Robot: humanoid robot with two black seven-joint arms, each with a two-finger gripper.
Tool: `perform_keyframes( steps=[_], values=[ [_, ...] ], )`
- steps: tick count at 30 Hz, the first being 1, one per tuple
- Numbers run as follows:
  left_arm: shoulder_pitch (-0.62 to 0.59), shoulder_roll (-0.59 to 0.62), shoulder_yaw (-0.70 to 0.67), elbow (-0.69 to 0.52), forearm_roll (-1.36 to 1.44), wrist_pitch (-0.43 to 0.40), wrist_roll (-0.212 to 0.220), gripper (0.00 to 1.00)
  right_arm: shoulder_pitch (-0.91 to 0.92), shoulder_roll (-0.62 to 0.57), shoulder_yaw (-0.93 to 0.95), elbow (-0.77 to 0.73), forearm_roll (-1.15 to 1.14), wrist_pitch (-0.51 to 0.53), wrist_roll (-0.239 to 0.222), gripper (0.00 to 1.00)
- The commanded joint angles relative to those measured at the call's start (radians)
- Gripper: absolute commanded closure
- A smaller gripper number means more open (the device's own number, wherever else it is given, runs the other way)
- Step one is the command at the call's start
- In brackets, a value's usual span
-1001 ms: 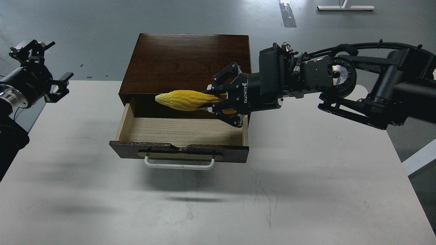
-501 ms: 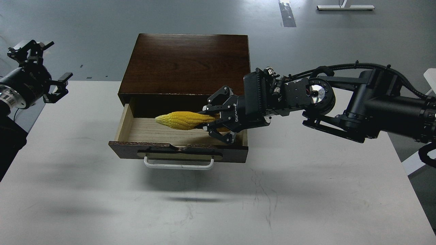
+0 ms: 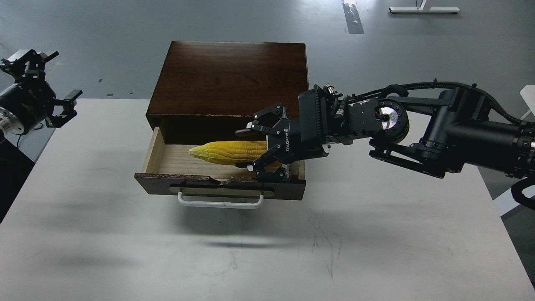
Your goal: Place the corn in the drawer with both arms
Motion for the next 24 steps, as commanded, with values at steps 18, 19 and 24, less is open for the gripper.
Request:
perform_keyframes(
  steps=[18, 19, 24],
  values=[
    [0.0, 0.002, 0.0, 0.0, 0.0, -0.013, 0.002, 0.02, 0.071, -0.095, 0.29, 0.002, 0.939, 0.117, -0.079, 0.01],
    [0.0, 0.001, 0.0, 0.0, 0.0, -0.013, 0.002, 0.02, 0.073, -0.111, 0.293, -0.002, 1.007, 0.134, -0.09, 0.01],
    [0.0, -0.003, 0.0, 0.0, 0.0, -0.013, 0.002, 0.02, 0.063, -0.203, 0.304, -0.081, 1.442, 0.245, -0.144, 0.01]
  ],
)
